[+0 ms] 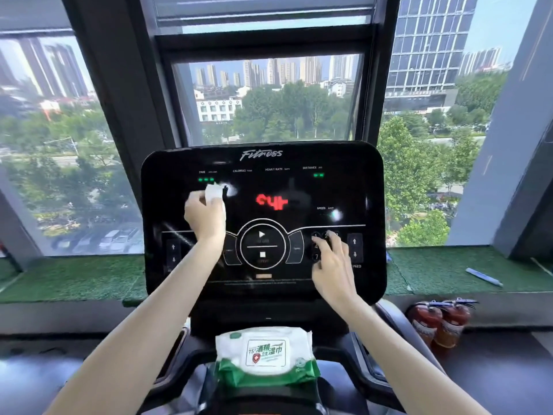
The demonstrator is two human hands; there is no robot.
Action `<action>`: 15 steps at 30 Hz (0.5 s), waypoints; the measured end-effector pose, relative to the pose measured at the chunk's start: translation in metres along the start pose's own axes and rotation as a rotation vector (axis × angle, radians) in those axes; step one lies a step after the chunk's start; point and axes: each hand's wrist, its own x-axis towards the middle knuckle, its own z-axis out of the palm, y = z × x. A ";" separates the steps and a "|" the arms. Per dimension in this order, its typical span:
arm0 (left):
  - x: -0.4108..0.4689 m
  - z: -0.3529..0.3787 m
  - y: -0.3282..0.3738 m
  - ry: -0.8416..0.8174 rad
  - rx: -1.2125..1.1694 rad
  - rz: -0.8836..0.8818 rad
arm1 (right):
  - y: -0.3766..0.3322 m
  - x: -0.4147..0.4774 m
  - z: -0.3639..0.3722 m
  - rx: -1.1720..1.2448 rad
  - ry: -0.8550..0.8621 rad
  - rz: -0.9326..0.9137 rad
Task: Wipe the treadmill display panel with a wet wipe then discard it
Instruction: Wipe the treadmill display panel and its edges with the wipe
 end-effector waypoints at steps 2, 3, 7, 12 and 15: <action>0.017 -0.003 0.000 0.106 0.088 0.092 | -0.001 -0.001 0.002 -0.061 0.008 -0.023; 0.023 -0.001 -0.005 0.114 0.152 0.129 | -0.001 -0.001 0.002 -0.078 0.005 -0.029; 0.013 0.025 -0.021 0.015 0.295 0.215 | 0.003 -0.001 0.002 -0.101 0.018 -0.058; -0.015 0.058 -0.014 0.016 0.316 0.300 | 0.018 -0.001 -0.003 -0.116 0.050 -0.039; -0.027 0.076 -0.006 -0.030 0.338 0.334 | 0.030 -0.005 -0.005 -0.126 0.047 -0.008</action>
